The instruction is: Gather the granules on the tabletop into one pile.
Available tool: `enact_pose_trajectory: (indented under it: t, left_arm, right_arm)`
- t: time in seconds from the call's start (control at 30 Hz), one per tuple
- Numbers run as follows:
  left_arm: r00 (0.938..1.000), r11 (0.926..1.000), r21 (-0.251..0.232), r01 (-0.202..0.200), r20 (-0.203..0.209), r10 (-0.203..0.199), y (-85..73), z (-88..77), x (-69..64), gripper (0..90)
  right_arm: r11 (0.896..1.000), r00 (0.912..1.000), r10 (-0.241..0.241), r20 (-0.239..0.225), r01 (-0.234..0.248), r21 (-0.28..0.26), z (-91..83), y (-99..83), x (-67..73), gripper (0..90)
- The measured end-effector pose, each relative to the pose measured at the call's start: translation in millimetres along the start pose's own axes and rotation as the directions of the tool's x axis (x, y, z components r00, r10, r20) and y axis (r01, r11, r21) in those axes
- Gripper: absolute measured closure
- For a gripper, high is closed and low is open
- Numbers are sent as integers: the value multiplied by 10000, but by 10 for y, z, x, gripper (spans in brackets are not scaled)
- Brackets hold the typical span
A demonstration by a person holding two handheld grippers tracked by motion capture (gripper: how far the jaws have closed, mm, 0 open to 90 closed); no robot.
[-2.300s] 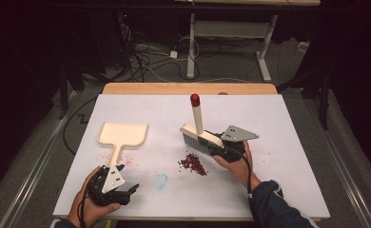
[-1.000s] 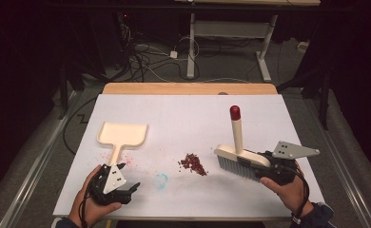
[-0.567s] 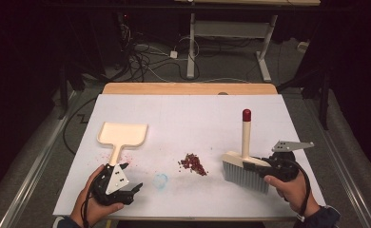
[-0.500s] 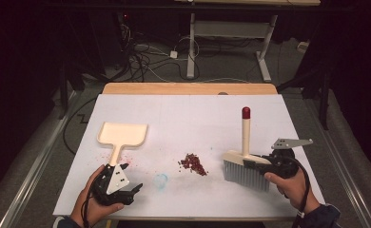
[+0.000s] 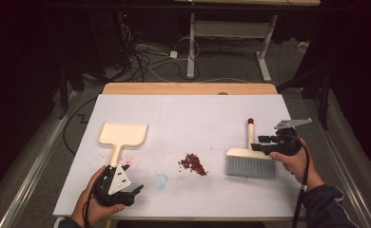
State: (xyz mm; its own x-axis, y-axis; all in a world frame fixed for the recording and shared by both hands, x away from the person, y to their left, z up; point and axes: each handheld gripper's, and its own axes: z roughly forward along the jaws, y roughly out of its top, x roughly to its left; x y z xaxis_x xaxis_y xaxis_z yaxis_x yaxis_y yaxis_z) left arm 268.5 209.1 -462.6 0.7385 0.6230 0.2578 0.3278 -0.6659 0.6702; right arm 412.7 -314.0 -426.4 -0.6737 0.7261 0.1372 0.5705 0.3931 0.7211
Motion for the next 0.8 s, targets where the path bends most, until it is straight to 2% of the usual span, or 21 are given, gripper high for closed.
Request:
enact_pose_trajectory:
  t: [0.03, 0.1, 0.17, 0.23, 0.3, 0.5, 0.6, 0.7, 0.8]
  left_arm:
    - [10000, 10000, 17, -24, -3, 24, 1, 3, -3, 206]
    - [10000, 10000, 45, -43, 16, 43, 3, 9, -7, 206]
    - [10000, 9999, 70, -73, 19, 72, 8, 13, -10, 206]
    - [9999, 9999, 82, -128, 32, 128, 11, 14, -11, 206]
    - [9999, 9999, 82, -151, 48, 151, 13, 18, -15, 206]
    - [9998, 9998, 59, -165, 76, 164, 15, 22, -10, 206]
    - [9999, 9999, 41, -150, 51, 150, 13, 15, -9, 206]
    - [9999, 9999, -20, -100, 10, 100, 14, 6, -7, 206]
    - [10000, 10000, -82, -39, -40, 38, 15, -2, 0, 206]
  right_arm:
    - [9999, 9995, 55, 316, -58, 84, 14, 5, -11, 487]
    - [9994, 9926, 88, 1207, -129, 333, 72, 12, -3, 511]
    - [9982, 9848, 78, 1734, -181, 577, 151, 9, 10, 549]
    - [9952, 9746, -179, 2232, -41, 975, 242, 3, 21, 600]
    - [9947, 9647, -89, 2630, -184, 1014, 299, -2, 9, 638]
    - [9937, 9576, -22, 2882, -303, 1082, 397, -3, -23, 625]
    - [9932, 9533, -57, 3019, -299, 1129, 403, 0, -14, 591]
    - [9964, 9523, 39, 3051, -294, 791, 354, 8, -2, 543]
    - [10000, 9552, 5, 2960, -28, 75, 264, 40, 46, 508]
